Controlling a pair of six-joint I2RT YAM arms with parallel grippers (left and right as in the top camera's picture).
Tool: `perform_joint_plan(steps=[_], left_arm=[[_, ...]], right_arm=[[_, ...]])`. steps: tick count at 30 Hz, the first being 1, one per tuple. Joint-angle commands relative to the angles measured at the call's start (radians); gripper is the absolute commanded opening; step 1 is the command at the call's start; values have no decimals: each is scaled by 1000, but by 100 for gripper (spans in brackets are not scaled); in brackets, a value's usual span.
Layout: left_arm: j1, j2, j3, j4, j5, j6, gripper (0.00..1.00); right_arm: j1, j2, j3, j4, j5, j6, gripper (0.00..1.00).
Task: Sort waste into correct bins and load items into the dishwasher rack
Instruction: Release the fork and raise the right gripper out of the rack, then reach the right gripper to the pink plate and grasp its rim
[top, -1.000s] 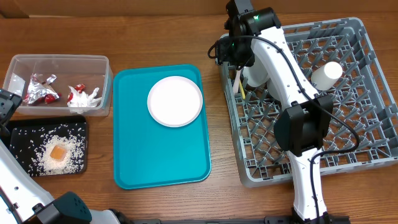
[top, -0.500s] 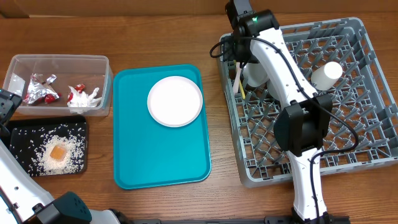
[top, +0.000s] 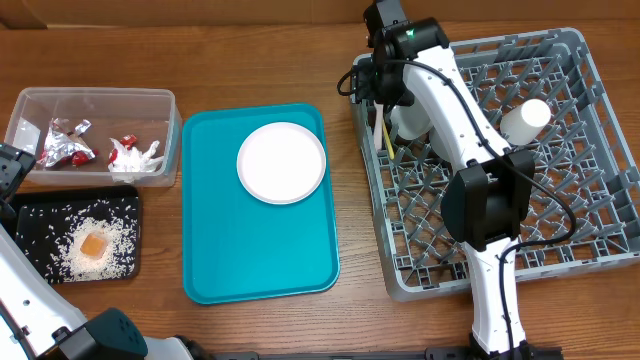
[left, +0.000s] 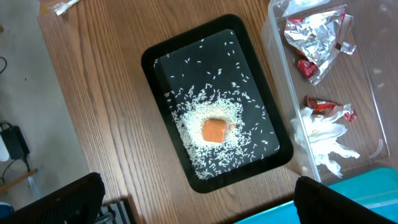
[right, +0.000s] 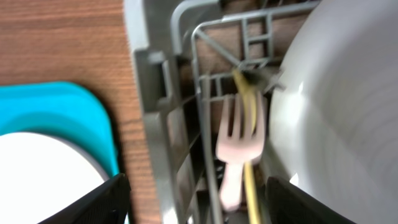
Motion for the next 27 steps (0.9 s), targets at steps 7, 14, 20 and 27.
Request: perform_joint_plan(steps=[7, 14, 20, 27], left_arm=[[0, -7, 3, 0, 4, -13, 100], [0, -7, 3, 0, 4, -13, 100], [0, -7, 3, 0, 4, -13, 100], [0, -7, 3, 0, 4, -13, 100]], right_arm=[[0, -56, 142, -61, -103, -21, 74], [24, -127, 185, -97, -159, -22, 74], [124, -131, 182, -124, -183, -64, 74], [245, -127, 118, -199, -7, 152, 70]])
